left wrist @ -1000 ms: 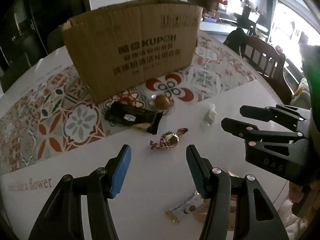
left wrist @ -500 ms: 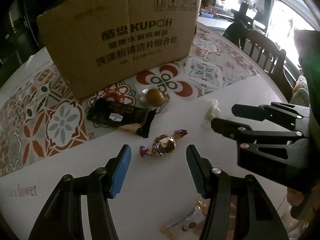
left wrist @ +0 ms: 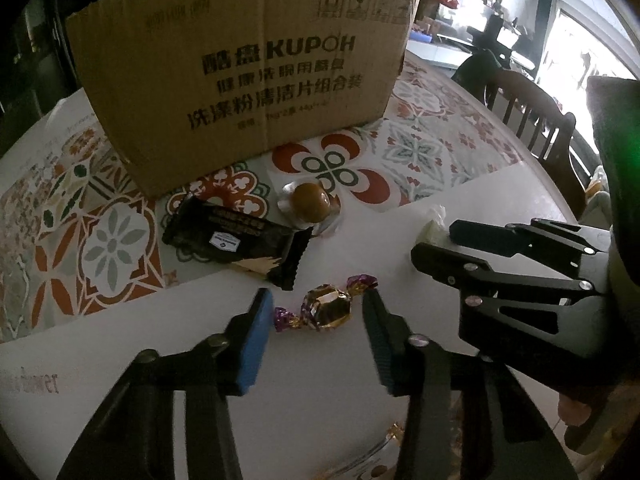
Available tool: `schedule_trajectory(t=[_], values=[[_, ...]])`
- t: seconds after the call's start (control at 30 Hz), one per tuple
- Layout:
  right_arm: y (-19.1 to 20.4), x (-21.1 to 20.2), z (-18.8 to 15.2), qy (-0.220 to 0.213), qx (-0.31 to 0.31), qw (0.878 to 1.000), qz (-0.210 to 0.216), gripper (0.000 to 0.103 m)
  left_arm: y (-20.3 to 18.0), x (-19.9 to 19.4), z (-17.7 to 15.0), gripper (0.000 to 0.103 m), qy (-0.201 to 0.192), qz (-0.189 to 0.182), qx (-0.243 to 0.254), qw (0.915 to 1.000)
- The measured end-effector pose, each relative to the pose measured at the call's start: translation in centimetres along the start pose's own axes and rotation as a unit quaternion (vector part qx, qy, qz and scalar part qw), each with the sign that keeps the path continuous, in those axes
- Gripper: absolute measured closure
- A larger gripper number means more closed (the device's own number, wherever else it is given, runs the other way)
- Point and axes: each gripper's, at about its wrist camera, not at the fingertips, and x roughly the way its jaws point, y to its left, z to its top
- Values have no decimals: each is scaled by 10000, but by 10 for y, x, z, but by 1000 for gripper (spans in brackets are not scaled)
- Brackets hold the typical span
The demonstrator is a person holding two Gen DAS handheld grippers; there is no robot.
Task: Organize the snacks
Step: 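Close the left tool on the gold wrapped candy while the right tool grasps the white candy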
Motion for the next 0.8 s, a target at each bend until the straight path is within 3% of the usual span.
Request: schedule_trajectory(t=[0.1, 0.2, 0.5, 0.73, 0.8], values=[[0, 1, 0, -29, -22, 10000, -38, 70, 2, 2, 0, 67, 20, -56, -102, 9999], [0, 0, 0, -44, -45, 10000, -8, 83, 3, 1, -1, 70, -13, -82, -183, 9998], [0, -1, -2, -119, 1, 9999, 114, 96, 3, -7, -4, 74, -105, -63, -238, 9996], [0, -3, -3, -113, 28, 9999, 103, 97, 1, -17, 0, 74, -235, -53, -247, 9994], [-3, -3, -3, -78, 134, 9995, 270, 97, 1, -19, 0, 74, -261, -49, -251, 9993]])
